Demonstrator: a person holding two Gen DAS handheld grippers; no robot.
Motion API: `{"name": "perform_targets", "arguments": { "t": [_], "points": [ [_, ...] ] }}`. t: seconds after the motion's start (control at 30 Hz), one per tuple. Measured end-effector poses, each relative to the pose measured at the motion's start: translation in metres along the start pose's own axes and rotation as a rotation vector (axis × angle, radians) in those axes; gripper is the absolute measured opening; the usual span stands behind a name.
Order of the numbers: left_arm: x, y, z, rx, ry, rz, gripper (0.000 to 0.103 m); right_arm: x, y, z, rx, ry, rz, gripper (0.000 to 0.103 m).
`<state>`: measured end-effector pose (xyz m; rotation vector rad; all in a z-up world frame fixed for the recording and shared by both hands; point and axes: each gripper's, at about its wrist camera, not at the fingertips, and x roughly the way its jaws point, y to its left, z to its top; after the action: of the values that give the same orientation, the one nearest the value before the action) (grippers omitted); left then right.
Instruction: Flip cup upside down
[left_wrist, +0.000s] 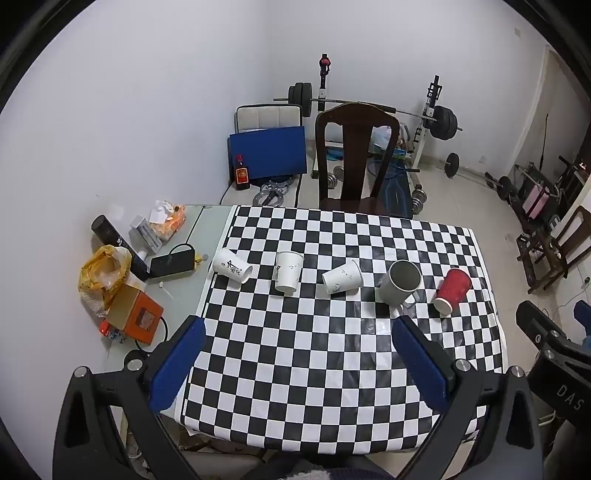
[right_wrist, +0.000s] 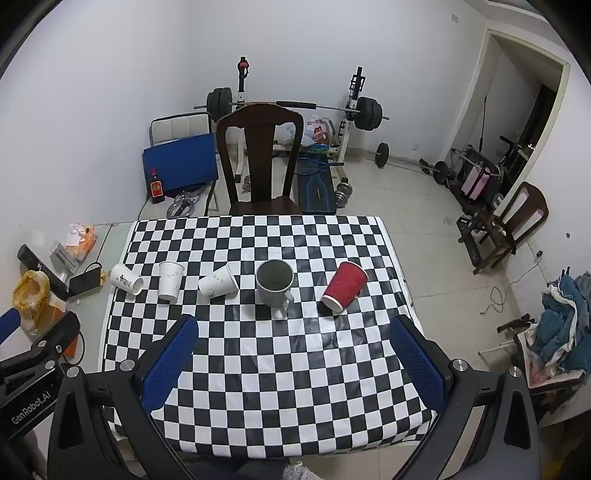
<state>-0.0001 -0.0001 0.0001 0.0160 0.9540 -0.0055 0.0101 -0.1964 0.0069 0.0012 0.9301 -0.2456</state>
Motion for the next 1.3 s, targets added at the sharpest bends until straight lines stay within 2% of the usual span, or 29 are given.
{"name": "perform_targets", "arguments": {
  "t": [1.3],
  "points": [
    [0.0006,-0.0007,-0.0003,-0.003,0.009,-0.002,0.103,-0.0087,-0.0068,-0.0036,-0.001,0.004,-0.001,0.103]
  ]
}}
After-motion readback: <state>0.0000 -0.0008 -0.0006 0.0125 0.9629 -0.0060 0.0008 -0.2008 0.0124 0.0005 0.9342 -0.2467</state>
